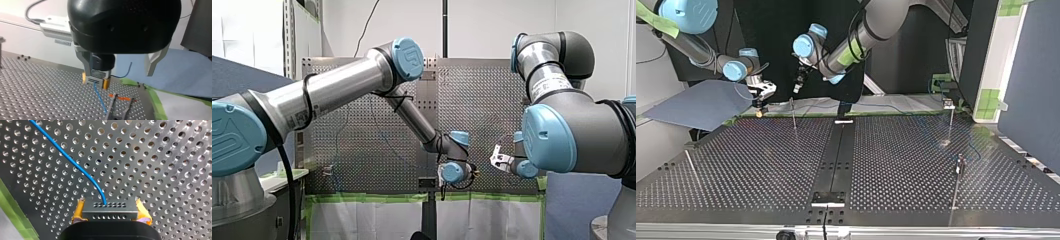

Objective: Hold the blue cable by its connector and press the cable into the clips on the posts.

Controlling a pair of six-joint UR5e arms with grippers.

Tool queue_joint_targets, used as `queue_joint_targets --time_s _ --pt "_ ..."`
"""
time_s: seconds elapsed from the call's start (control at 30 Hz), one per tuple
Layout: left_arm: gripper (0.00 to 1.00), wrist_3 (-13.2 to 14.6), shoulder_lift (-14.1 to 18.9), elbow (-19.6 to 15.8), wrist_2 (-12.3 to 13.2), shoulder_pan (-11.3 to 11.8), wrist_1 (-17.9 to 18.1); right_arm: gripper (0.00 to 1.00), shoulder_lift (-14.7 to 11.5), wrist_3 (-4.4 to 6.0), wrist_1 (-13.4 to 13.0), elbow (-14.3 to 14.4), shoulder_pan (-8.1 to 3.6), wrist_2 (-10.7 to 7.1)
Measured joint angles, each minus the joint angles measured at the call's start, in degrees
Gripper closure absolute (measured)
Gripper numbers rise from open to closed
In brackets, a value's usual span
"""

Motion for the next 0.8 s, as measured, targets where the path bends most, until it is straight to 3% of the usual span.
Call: queue_joint_targets --time_s 0.33,0.8 --pt "0.00 -1.28 -4.13 4.43 0.71 0.40 -1.45 1.00 0.01 0.18 0.01 0.00 0.16 -0.15" --pt "0.00 -1.11 -4.41 6.03 -0.63 0.08 -3.62 1.00 0.09 0.27 -0.14 0.00 0.25 -0.23"
